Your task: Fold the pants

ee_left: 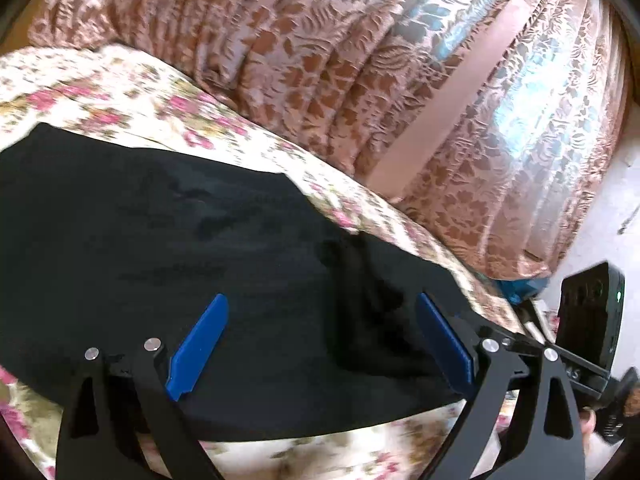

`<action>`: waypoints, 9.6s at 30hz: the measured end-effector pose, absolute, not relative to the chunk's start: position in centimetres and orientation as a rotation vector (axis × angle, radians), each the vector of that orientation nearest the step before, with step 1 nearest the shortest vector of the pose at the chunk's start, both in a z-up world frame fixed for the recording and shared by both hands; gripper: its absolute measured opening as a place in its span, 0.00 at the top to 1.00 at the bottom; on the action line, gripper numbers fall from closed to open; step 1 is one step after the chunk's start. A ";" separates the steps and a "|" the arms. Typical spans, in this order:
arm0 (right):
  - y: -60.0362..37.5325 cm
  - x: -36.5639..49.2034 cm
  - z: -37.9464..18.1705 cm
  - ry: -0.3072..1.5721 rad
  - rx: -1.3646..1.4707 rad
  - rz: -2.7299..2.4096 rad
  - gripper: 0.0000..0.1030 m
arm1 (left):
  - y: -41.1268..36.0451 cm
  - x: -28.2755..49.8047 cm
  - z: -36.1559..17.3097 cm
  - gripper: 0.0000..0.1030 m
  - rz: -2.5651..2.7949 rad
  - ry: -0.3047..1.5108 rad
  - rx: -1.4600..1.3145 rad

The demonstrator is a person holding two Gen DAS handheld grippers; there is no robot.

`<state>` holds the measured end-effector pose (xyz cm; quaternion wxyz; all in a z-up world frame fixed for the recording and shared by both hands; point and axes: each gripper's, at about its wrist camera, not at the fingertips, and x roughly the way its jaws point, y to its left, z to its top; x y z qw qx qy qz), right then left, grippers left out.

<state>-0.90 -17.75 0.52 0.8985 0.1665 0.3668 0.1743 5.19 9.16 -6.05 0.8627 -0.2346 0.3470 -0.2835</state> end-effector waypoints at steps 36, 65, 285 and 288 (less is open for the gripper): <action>-27.3 2.7 -5.1 0.789 0.198 -0.027 0.77 | 1.6 6.8 -9.5 0.69 -0.601 0.847 -0.356; -21.5 0.2 -5.1 0.735 0.048 0.034 0.77 | 17.6 2.2 -6.8 0.14 -0.073 0.622 -0.508; -25.0 2.4 0.1 0.794 0.034 -0.072 0.67 | 1.2 8.1 -6.6 0.05 -0.406 0.854 -0.127; -25.5 1.6 0.4 0.814 0.052 -0.079 0.65 | 1.4 7.9 -6.7 0.05 -0.434 0.868 -0.132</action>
